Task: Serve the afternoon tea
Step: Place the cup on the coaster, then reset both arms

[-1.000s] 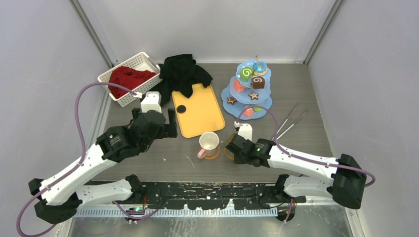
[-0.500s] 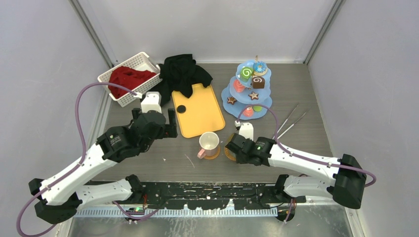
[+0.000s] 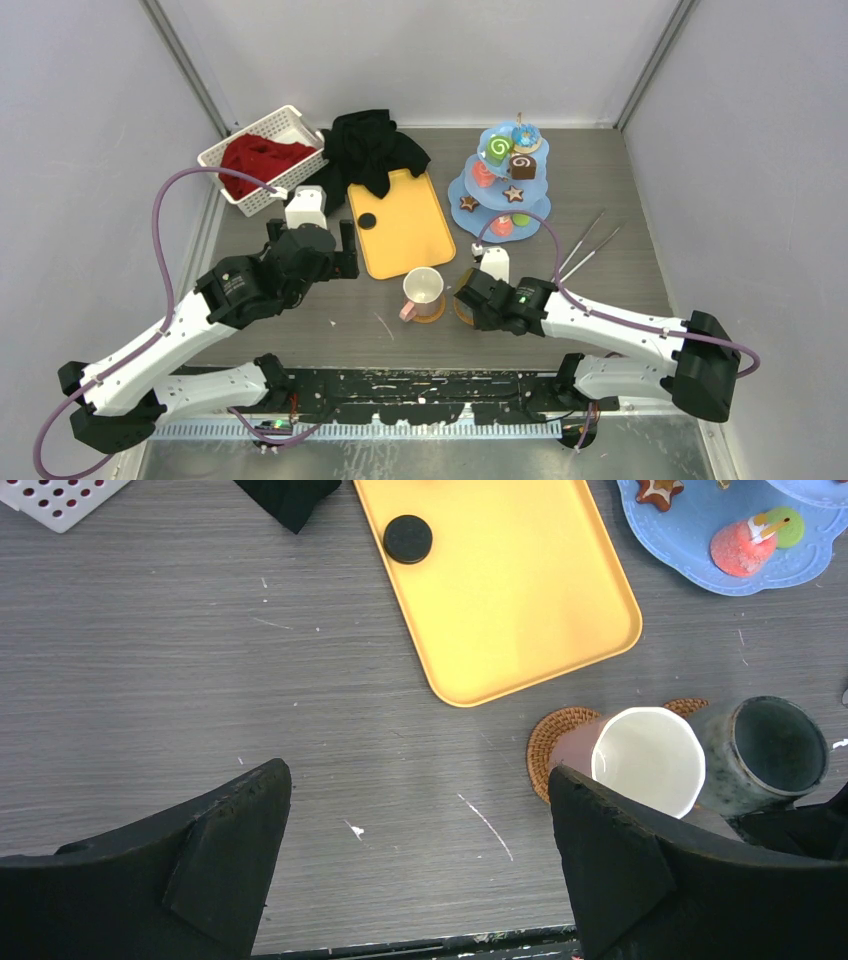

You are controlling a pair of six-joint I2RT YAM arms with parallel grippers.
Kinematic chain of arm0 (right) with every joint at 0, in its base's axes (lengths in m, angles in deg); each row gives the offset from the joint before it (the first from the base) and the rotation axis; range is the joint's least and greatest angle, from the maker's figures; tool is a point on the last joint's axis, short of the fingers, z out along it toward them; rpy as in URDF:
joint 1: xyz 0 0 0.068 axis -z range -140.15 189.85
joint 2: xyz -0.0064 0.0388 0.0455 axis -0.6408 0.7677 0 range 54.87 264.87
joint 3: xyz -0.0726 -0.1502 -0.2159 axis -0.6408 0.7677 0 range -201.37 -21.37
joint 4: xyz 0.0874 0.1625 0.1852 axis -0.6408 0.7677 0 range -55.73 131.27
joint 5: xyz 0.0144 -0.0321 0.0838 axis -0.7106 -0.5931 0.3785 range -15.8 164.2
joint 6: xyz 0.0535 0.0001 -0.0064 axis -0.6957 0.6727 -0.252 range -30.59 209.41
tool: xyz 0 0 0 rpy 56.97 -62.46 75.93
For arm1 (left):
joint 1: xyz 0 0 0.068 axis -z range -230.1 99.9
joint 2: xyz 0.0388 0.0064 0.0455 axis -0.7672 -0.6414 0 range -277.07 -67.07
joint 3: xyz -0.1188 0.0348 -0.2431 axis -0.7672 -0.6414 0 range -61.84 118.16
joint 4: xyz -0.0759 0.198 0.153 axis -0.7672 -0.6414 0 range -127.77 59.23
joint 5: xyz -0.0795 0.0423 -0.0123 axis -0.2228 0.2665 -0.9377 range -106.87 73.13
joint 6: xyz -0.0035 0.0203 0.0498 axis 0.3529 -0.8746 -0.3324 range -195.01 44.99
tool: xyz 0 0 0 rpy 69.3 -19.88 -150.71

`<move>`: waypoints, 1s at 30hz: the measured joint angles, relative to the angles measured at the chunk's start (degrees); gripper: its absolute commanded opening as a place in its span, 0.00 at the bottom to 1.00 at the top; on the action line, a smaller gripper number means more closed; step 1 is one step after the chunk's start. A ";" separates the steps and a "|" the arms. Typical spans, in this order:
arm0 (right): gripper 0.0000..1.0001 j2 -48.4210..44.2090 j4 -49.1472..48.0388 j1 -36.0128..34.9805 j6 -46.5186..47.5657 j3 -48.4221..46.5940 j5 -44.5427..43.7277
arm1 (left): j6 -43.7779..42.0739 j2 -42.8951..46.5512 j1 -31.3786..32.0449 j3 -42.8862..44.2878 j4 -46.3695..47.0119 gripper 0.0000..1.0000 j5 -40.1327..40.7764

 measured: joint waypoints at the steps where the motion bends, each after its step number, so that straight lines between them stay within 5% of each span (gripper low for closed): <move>1: 0.01 0.13 -0.02 -0.02 0.04 0.00 0.17 | 0.00 0.00 -0.02 0.00 0.00 0.99 0.00; 12: 0.02 0.20 0.15 -0.04 0.33 0.02 1.03 | 0.13 -0.15 -0.11 0.00 0.00 1.00 0.00; 16: 0.33 0.46 0.17 -0.07 0.33 0.02 1.03 | 0.13 -0.20 -0.11 0.00 0.00 0.99 -0.02; 26: 0.65 0.83 1.11 -0.20 0.35 -1.90 -0.15 | 0.15 -0.15 -0.11 -0.24 0.00 0.99 0.00; 30: 0.98 0.68 2.25 -0.20 0.72 -5.09 -2.34 | 0.15 -0.24 -0.11 -0.37 -0.02 0.99 0.00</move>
